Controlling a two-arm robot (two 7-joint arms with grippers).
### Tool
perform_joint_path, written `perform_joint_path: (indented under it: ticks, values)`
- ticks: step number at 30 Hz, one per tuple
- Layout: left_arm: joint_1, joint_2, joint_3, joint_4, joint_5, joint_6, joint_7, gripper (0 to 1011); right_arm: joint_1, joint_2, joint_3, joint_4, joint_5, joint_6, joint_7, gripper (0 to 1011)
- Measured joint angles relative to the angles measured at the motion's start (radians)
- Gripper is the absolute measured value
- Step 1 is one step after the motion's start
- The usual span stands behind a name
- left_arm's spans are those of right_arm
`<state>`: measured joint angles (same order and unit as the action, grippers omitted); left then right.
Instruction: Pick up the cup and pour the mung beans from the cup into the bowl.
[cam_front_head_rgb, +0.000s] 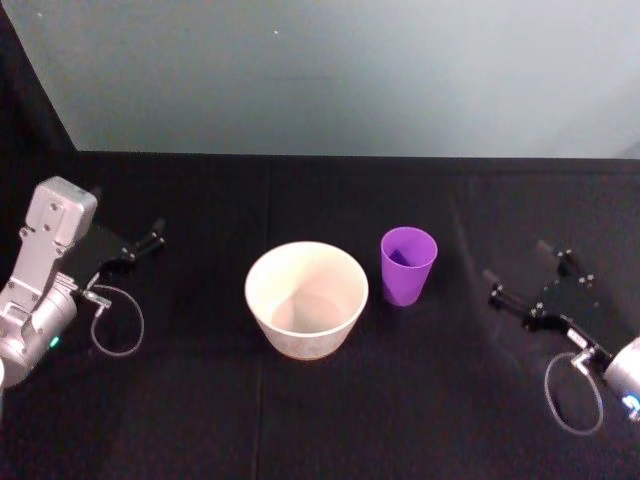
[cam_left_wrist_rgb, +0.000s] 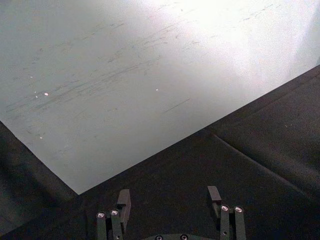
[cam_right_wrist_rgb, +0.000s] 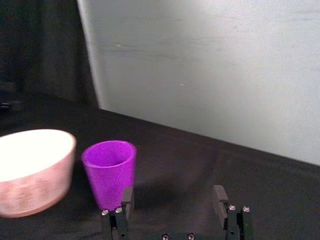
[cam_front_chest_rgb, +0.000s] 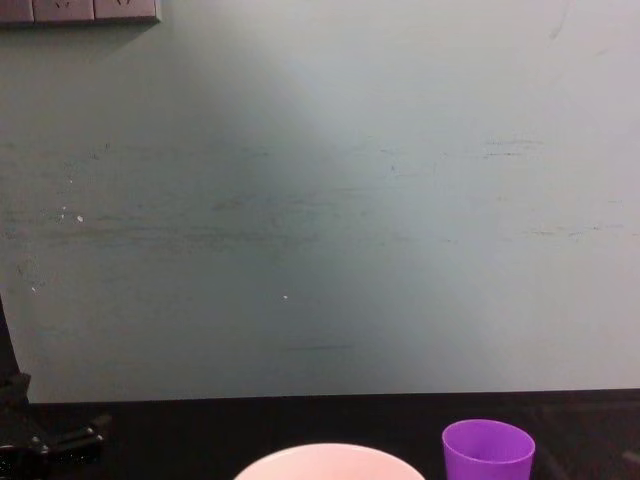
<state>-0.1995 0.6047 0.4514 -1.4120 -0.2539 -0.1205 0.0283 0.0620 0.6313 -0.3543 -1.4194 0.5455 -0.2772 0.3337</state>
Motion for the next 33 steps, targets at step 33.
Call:
perform_joint_path:
  ticks: [33]
  values:
    - [0.0, 0.0, 0.0, 0.0, 0.0, 0.0, 0.0, 1000, 0.105, -0.153, -0.063, 0.106, -0.113, 0.021, 0.113, 1003]
